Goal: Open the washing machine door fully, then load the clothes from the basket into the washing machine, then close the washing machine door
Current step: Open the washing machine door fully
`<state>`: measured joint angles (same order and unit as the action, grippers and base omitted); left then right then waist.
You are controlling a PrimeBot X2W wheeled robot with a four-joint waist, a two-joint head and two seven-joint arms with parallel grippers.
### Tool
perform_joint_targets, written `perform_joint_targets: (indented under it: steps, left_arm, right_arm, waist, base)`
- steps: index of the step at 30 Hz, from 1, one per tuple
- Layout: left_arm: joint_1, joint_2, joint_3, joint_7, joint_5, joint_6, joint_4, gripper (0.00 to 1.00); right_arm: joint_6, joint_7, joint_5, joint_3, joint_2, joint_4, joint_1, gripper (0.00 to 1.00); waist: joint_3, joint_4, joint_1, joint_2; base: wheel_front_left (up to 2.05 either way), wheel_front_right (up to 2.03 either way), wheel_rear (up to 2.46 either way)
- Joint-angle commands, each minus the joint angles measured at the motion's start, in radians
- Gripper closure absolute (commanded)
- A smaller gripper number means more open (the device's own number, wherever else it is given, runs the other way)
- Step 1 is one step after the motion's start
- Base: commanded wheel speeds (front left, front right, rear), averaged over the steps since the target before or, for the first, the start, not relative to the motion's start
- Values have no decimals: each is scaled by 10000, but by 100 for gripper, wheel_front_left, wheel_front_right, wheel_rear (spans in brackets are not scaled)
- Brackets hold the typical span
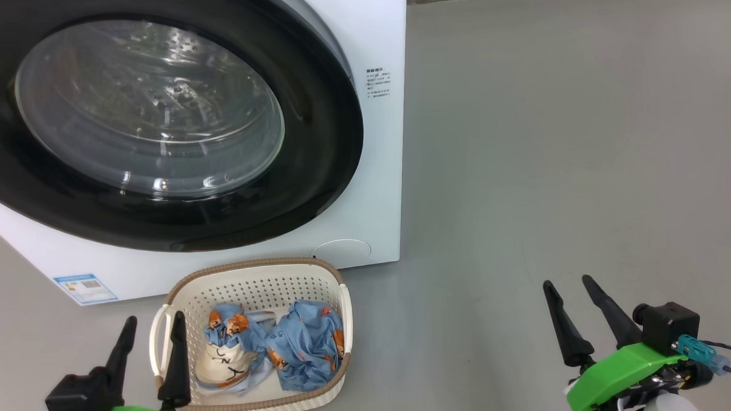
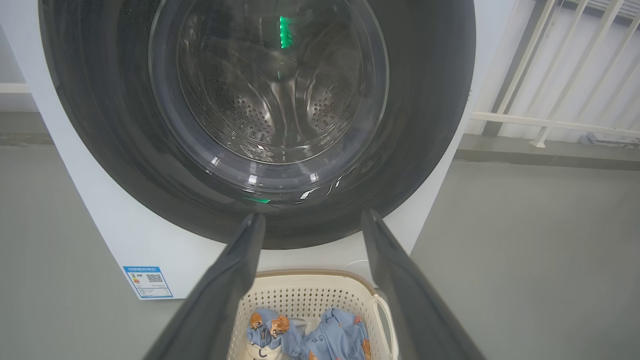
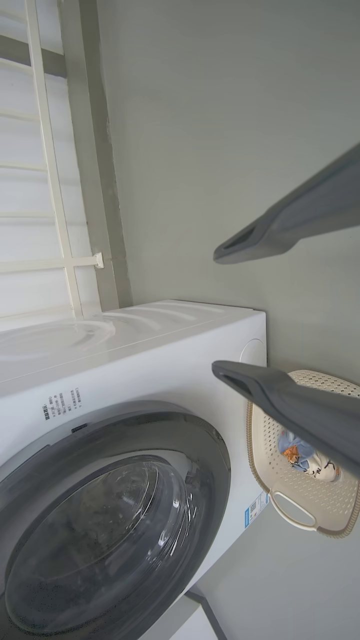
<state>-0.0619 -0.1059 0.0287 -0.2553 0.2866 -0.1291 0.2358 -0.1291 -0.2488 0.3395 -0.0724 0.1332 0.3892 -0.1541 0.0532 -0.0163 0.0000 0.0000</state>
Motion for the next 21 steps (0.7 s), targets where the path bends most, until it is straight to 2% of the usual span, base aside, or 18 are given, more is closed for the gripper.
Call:
perform_joint_targets:
  steps: [1,7,18,21]
  left_arm:
    - [-158,-95,-294,-65,87,-15,-295,0]
    - [-18,48,-168,-65,197,-15,-332,0]
    - [-489,117,280,-65,401,-15,-372,0]
    - [-637,118,382,-65,462,-15,-378,0]
  right_arm:
    - [-16,-130,194,-329,71,-275,-380,100]
    - [-16,-130,1385,-563,-69,-573,-910,100]
    - [-16,-130,5024,-746,142,-999,-3435,100]
    - [-16,-130,5586,-658,246,-1023,-3936,100]
  waist:
    - [0,20,0,0]
    - [75,56,0,0]
    - [676,426,0,0]
    - [861,570,0,0]
  base:
    - [0,0,0]
    - [0,0,0]
    - [0,0,0]
    - [0,0,0]
